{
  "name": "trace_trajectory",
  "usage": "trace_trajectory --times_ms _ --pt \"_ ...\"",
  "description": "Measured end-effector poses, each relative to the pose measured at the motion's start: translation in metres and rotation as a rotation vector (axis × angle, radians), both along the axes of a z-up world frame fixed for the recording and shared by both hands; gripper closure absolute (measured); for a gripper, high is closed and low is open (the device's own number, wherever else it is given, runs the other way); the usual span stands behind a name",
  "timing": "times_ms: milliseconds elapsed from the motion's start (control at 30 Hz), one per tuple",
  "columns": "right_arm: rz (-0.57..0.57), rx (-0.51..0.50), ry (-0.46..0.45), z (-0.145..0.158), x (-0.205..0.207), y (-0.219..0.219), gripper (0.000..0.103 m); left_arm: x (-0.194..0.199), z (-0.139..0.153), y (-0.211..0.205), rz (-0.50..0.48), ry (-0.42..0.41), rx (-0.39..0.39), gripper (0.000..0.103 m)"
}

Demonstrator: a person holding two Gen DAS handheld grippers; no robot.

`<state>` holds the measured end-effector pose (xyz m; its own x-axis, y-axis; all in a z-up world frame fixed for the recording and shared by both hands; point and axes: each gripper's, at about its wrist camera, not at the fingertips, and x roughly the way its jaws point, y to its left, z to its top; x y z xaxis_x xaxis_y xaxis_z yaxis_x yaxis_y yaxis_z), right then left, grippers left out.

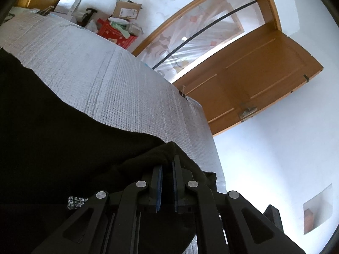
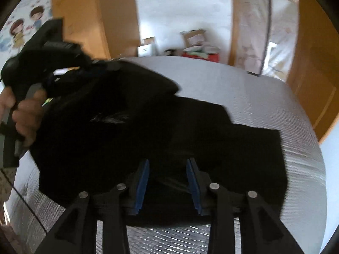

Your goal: Fold clothes

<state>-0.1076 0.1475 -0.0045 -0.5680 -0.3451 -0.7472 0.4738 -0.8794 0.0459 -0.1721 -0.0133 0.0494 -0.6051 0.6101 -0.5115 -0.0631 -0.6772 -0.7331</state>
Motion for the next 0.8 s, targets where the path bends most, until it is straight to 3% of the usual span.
trace_trajectory --times_ms 133,300,433,467,567,600,800 --pt "0.045 0.058 0.002 -0.006 -0.002 -0.015 0.066 -0.003 -0.002 0.000 0.001 -0.002 0.002 0.095" --pt "0.045 0.059 0.003 -0.010 -0.003 -0.020 0.066 -0.007 -0.004 -0.001 0.001 -0.006 0.007 0.095" --pt "-0.003 0.111 0.022 -0.011 -0.007 -0.025 0.066 -0.008 -0.004 -0.002 0.000 -0.005 0.005 0.095" --pt "-0.012 0.098 0.010 -0.011 -0.010 -0.023 0.068 -0.008 -0.005 -0.002 -0.001 -0.004 0.005 0.095" --pt "-0.053 0.053 0.002 -0.005 -0.018 -0.014 0.095 -0.009 -0.005 -0.002 -0.002 -0.003 0.003 0.095" --pt "-0.074 0.045 0.015 -0.001 -0.021 -0.010 0.099 -0.009 -0.005 -0.003 -0.001 -0.003 0.002 0.095" --pt "-0.162 -0.039 0.035 0.024 -0.048 0.007 0.101 -0.012 -0.009 -0.003 0.007 -0.005 -0.018 0.095"
